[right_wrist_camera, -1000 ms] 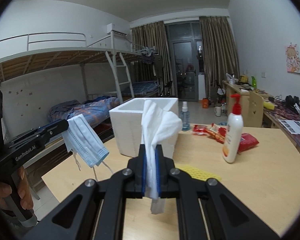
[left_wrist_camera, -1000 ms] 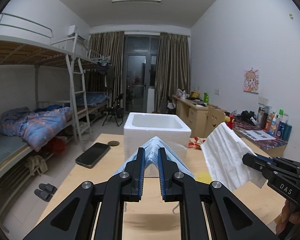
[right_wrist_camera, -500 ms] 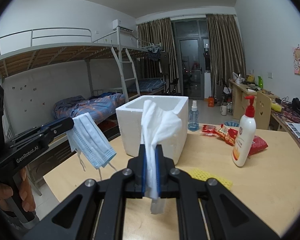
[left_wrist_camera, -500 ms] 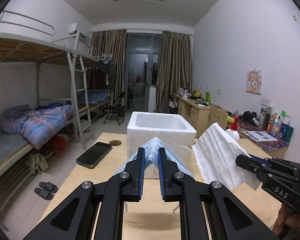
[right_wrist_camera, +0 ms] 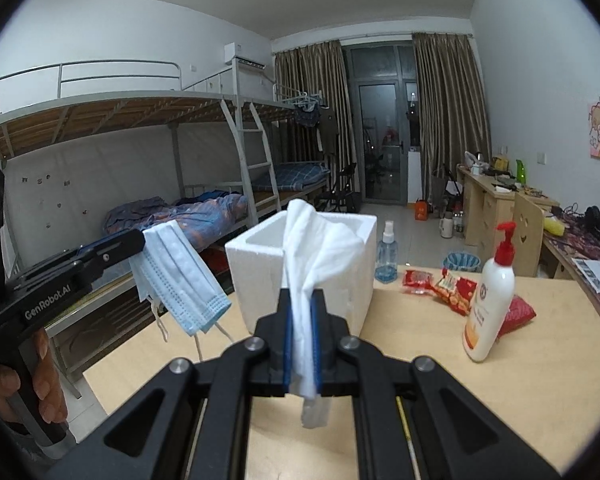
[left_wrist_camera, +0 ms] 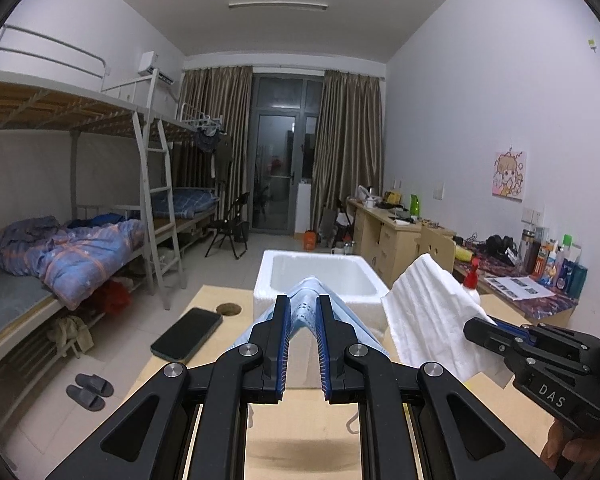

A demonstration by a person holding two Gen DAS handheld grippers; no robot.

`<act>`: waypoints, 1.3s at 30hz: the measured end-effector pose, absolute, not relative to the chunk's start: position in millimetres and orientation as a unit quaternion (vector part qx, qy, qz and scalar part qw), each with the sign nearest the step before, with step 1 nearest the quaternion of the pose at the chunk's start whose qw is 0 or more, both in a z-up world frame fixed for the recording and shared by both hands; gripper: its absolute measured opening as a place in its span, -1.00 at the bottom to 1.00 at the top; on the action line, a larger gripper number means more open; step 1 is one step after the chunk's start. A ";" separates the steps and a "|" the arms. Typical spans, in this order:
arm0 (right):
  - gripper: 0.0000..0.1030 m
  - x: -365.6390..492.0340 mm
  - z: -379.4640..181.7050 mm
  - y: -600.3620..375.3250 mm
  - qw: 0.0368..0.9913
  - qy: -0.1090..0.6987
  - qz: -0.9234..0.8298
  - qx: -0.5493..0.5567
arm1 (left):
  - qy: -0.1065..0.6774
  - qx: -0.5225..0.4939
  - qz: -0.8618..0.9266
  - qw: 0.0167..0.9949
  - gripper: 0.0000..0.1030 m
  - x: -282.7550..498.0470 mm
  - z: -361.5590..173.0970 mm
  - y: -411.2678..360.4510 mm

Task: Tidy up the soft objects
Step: 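Lift the blue mask and white tissue and carry both toward the white foam box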

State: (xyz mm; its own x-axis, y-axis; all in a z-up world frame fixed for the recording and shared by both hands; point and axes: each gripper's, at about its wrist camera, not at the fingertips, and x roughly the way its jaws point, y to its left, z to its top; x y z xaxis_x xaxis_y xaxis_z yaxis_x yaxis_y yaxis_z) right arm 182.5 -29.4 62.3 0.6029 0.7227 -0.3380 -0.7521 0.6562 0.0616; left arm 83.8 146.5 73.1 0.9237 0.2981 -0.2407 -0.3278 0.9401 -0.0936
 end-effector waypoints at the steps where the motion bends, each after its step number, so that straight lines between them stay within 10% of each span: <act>1: -0.79 182.8 63.9 -28.1 0.894 0.168 0.413 -0.043 | 0.111 -0.065 0.161 0.978 -0.74 85.3 75.1 147.5; 39: -0.79 213.8 94.7 -1.0 0.903 0.130 0.405 -0.059 | 0.101 -0.057 0.159 0.980 -0.74 149.4 118.3 179.5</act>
